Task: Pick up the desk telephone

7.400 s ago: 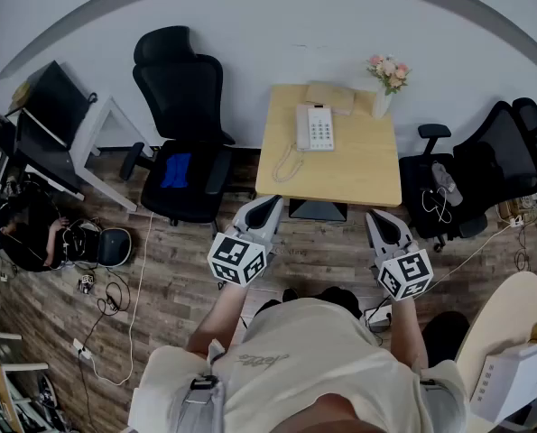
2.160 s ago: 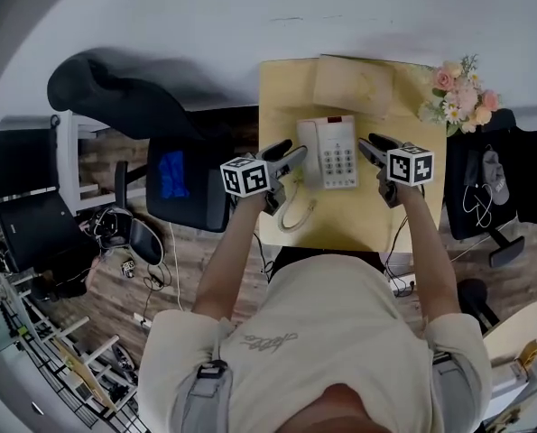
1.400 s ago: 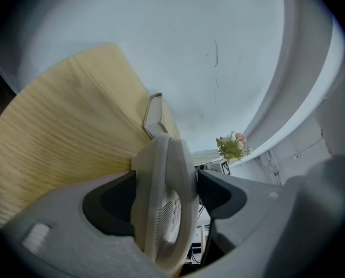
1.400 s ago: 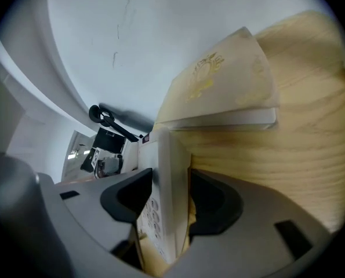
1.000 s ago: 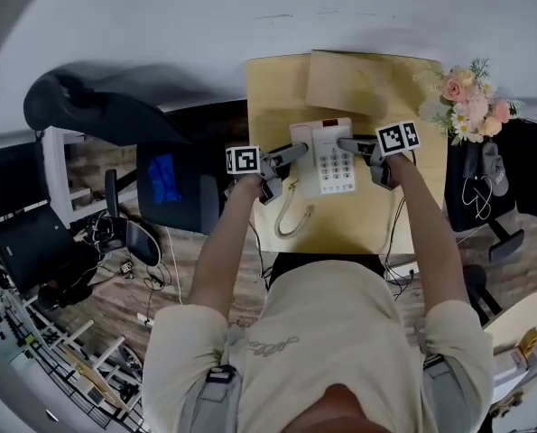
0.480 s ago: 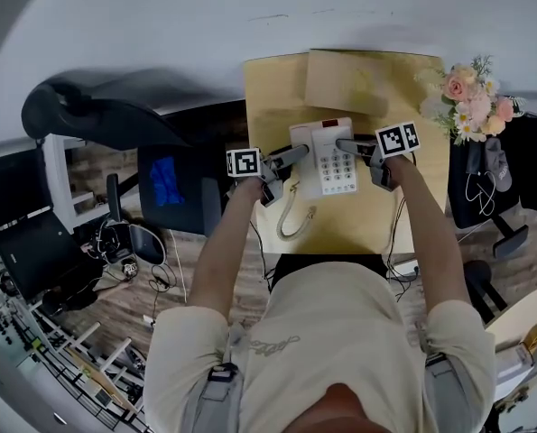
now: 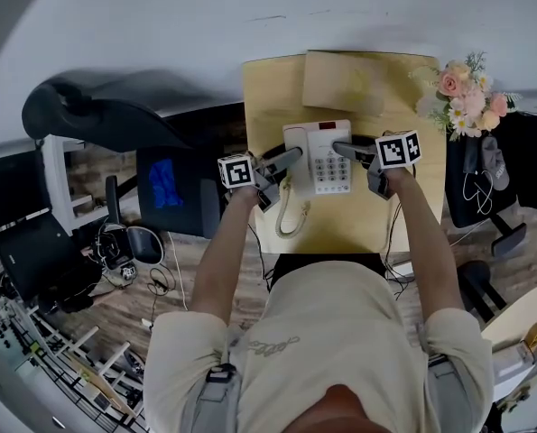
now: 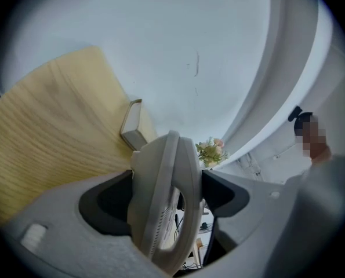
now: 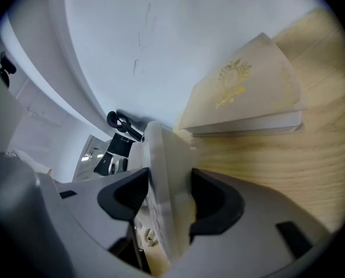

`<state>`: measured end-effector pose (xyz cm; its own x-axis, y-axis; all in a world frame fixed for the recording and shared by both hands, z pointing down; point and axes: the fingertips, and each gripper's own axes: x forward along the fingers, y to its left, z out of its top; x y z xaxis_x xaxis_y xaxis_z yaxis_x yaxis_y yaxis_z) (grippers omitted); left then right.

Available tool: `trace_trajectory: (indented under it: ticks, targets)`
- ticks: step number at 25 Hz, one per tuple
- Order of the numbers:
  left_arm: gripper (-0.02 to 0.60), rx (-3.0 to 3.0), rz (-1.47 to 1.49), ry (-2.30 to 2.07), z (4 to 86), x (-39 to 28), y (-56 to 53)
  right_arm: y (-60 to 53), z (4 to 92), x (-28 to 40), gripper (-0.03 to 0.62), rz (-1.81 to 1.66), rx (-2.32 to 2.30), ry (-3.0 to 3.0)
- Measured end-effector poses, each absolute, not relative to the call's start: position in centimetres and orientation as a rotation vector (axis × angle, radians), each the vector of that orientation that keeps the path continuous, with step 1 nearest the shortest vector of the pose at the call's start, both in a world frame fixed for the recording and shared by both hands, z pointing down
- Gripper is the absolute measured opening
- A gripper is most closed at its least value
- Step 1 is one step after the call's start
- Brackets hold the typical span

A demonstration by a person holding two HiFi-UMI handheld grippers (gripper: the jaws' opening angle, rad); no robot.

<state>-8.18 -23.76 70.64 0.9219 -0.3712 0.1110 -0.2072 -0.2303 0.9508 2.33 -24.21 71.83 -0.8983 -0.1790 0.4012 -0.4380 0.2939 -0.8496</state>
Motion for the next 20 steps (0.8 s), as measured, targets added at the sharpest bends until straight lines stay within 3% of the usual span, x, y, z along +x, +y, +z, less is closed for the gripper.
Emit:
trace_trajectory:
  ticks: [20]
  targets:
    - [0.365, 2.264, -0.234, -0.423, 51.2, -7.8, -19.4, -20.6, 52.6, 2.1, 0.232, 1.121, 0.644, -2.697]
